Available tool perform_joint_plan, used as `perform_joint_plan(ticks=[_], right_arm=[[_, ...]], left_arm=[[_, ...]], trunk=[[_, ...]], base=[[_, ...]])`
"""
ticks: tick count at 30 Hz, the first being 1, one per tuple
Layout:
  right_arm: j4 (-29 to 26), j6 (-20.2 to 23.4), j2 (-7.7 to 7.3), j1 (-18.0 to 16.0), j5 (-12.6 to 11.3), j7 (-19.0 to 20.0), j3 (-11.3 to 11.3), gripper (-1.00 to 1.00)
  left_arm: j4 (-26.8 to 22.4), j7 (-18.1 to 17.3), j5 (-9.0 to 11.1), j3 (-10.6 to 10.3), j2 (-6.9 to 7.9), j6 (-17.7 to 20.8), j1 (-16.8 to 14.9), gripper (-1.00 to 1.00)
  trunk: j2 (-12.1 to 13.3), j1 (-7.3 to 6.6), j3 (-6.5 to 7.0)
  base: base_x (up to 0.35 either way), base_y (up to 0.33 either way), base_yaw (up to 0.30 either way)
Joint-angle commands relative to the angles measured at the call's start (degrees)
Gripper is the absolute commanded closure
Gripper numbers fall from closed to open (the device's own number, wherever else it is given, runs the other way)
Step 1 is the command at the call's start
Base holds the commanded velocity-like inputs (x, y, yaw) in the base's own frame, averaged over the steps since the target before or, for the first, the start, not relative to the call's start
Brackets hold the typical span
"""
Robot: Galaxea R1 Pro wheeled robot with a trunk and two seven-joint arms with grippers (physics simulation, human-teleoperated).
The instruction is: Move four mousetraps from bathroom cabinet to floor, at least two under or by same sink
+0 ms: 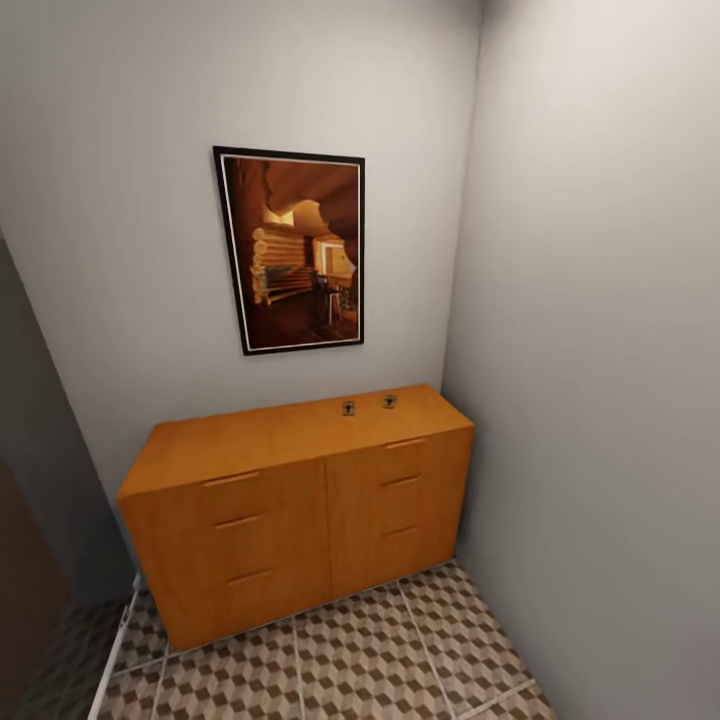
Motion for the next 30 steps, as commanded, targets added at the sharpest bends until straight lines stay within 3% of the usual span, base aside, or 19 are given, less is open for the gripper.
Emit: perform_joint_plan(ticks=[1, 12, 30], right_arm=[[0.2, -0.5, 0.03, -0.1, -0.6, 0.0, 0.5, -1.0], [0.2, -0.9, 0.11, -0.1, -0.6, -1.1, 0.5, -1.0], [0.2, -0.9, 0.02, -0.1, -0.6, -1.1, 0.5, -1.0]], left_arm=[[0.1, 0.1, 0.6, -0.5, -0.02, -0.2, -0.1, -1.0], [0.1, 0.1, 0.5, -0.5, 0.0, -0.6, -0.1, -1.0], [0.1, 0.1, 0.5, -0.5, -0.02, -0.8, -0.1, -1.0]], trunk=[[-0.1, 0.05, -0.1], [-0.1, 0.05, -0.1], [-0.1, 0.05, -0.1]], base=[[0.323, 0.0, 0.0], [0.261, 0.0, 0.0], [0.025, 0.0, 0.0]])
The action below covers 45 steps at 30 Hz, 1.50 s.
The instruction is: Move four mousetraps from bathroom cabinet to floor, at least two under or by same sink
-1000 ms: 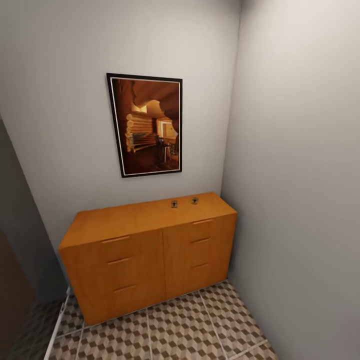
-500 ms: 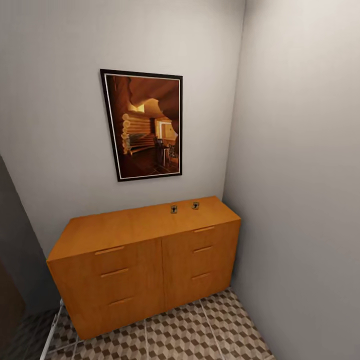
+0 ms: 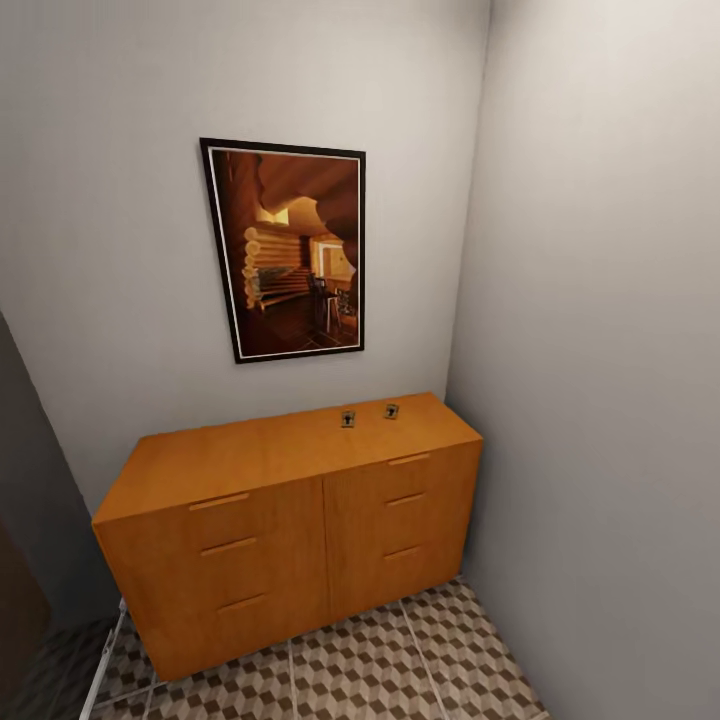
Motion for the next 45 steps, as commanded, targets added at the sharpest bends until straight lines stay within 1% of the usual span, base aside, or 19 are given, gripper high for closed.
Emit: perform_joint_plan(ticks=[1, 45], right_arm=[[0.2, -0.4, 0.02, -0.1, -0.6, 0.0, 0.5, -1.0], [0.2, 0.1, 0.02, -0.1, -0.6, 0.0, 0.4, -1.0]], left_arm=[[0.1, 0.1, 0.6, -0.5, -0.02, -0.2, -0.1, -1.0], [-0.5, 0.6, 0.2, -0.8, 0.15, -0.5, -0.1, -1.0]], trunk=[[-0.1, 0.02, -0.1], [-0.1, 0.02, -0.1]], base=[[0.001, 0.0, 0.0], [0.0, 0.0, 0.0]])
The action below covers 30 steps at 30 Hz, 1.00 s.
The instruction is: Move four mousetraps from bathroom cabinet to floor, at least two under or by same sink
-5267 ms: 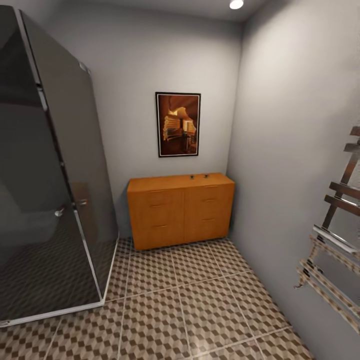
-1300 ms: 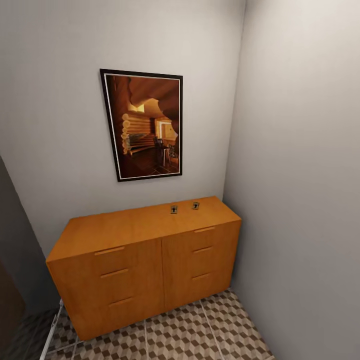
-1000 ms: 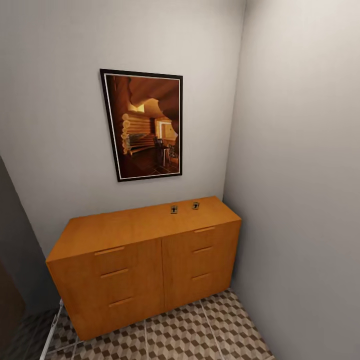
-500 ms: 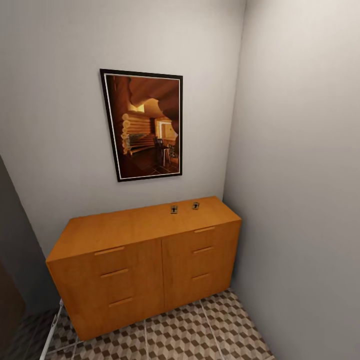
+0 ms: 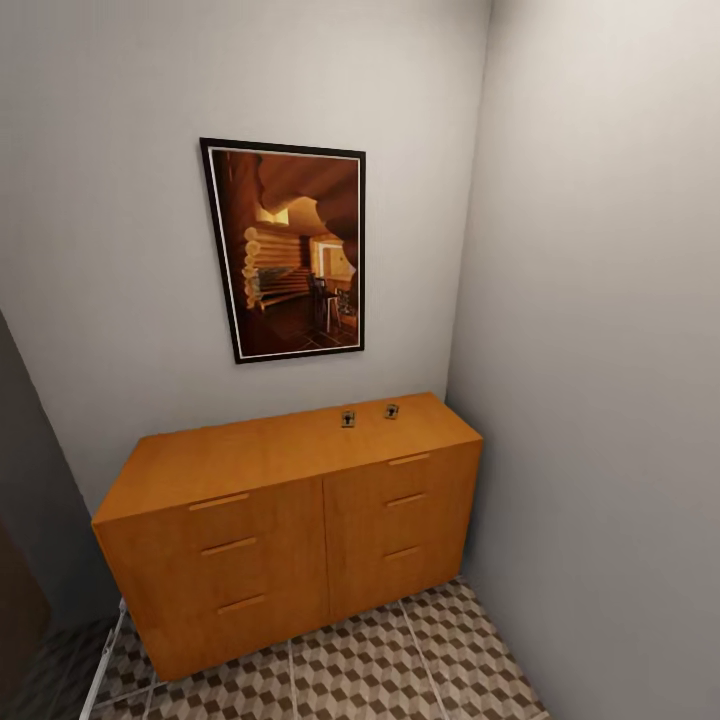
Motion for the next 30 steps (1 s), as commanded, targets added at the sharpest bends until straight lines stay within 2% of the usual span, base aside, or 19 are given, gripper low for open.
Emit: perform_joint_plan(ticks=[1, 30], right_arm=[[0.2, -0.4, 0.0, -0.1, -0.6, 0.0, 0.5, -1.0], [0.2, -0.3, -0.07, -0.1, -0.6, 0.0, 0.5, -1.0]], left_arm=[[0.1, 0.2, 0.6, -0.5, -0.01, -0.2, -0.1, -1.0], [0.1, 0.2, 0.6, -0.5, -0.09, -0.2, -0.1, -1.0]], trunk=[[-0.1, 0.02, -0.1], [-0.1, 0.02, -0.1]], base=[[0.0, 0.0, 0.0], [0.007, 0.0, 0.0]])
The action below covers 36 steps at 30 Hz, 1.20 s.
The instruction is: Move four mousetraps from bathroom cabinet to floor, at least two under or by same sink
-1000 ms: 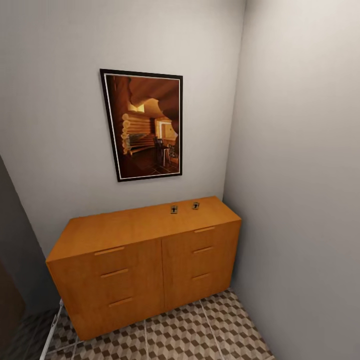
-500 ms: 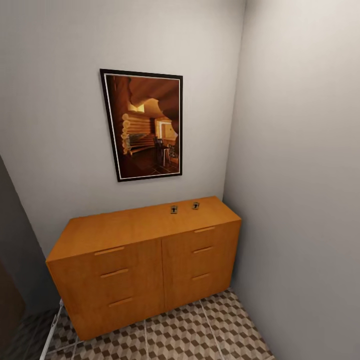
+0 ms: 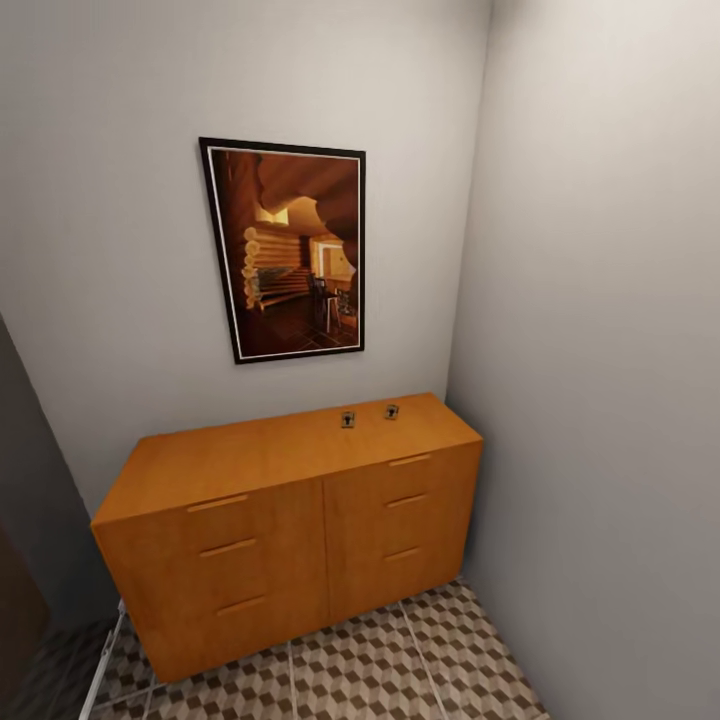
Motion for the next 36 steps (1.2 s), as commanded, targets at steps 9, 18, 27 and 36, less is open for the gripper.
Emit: perform_joint_plan(ticks=[9, 18, 27, 36], right_arm=[[0.2, -0.4, -0.03, -0.1, -0.6, 0.0, 0.5, -1.0], [0.2, -0.4, -0.06, -0.1, -0.6, 0.0, 0.5, -1.0], [0.2, -0.4, -0.07, -0.1, -0.6, 0.0, 0.6, -1.0], [0.2, -0.4, -0.07, -0.1, -0.6, 0.0, 0.6, -1.0]], left_arm=[[0.1, 0.2, 0.6, -0.5, 0.04, -0.2, -0.1, -1.0], [0.1, 0.1, 0.6, -0.5, 0.02, -0.1, -0.1, -1.0], [0.1, 0.1, 0.6, -0.5, 0.06, -0.1, -0.1, -1.0], [0.1, 0.1, 0.6, -0.5, 0.06, 0.0, -0.1, -1.0]], trunk=[[-0.1, 0.02, -0.1], [-0.1, 0.02, -0.1], [-0.1, 0.02, -0.1], [-0.1, 0.02, -0.1]], base=[[0.198, 0.0, 0.0], [0.111, 0.0, 0.0], [0.016, 0.0, 0.0], [0.003, 0.0, 0.0]])
